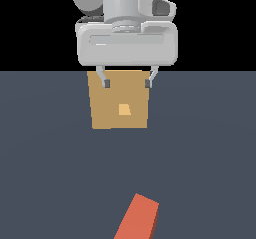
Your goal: Insert the peg into the horizontal hole in a box.
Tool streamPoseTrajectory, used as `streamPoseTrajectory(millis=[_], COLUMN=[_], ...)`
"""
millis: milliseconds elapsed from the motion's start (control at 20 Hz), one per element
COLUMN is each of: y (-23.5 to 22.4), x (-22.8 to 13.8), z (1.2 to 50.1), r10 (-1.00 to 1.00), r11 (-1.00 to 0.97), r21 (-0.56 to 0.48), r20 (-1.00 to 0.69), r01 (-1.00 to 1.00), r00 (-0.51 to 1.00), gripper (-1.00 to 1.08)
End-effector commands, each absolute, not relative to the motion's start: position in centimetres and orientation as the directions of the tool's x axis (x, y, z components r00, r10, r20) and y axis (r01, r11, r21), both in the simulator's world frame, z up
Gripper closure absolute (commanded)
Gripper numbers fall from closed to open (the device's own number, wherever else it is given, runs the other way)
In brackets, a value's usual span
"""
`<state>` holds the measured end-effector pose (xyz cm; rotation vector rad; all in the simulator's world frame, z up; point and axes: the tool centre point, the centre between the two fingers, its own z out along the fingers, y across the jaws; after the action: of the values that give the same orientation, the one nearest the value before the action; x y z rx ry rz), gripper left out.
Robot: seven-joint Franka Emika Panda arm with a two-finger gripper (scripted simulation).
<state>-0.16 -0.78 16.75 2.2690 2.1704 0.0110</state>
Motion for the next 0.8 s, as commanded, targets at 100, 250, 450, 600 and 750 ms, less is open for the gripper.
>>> streamPoseTrajectory(millis=[100,250,450,600,750], y=[-1.1,-2.5,-6.3,-10.4,-15.4], x=[-0.1,-0.1,0.0,-0.1,-0.6], z=[16.7,16.2,14.9,13.5,11.8], r10=[0.999,0.998,0.993,0.984,0.969], r11=[-0.048,-0.069,-0.121,-0.179,-0.249], r21=[0.006,0.006,0.005,0.005,0.004], r20=[0.004,0.003,0.001,0.0,-0.001], r01=[0.999,0.998,0.993,0.984,0.969], r00=[0.048,0.069,0.121,0.179,0.249], gripper=[-0.92,-0.92,-0.92,-0.92,-0.92])
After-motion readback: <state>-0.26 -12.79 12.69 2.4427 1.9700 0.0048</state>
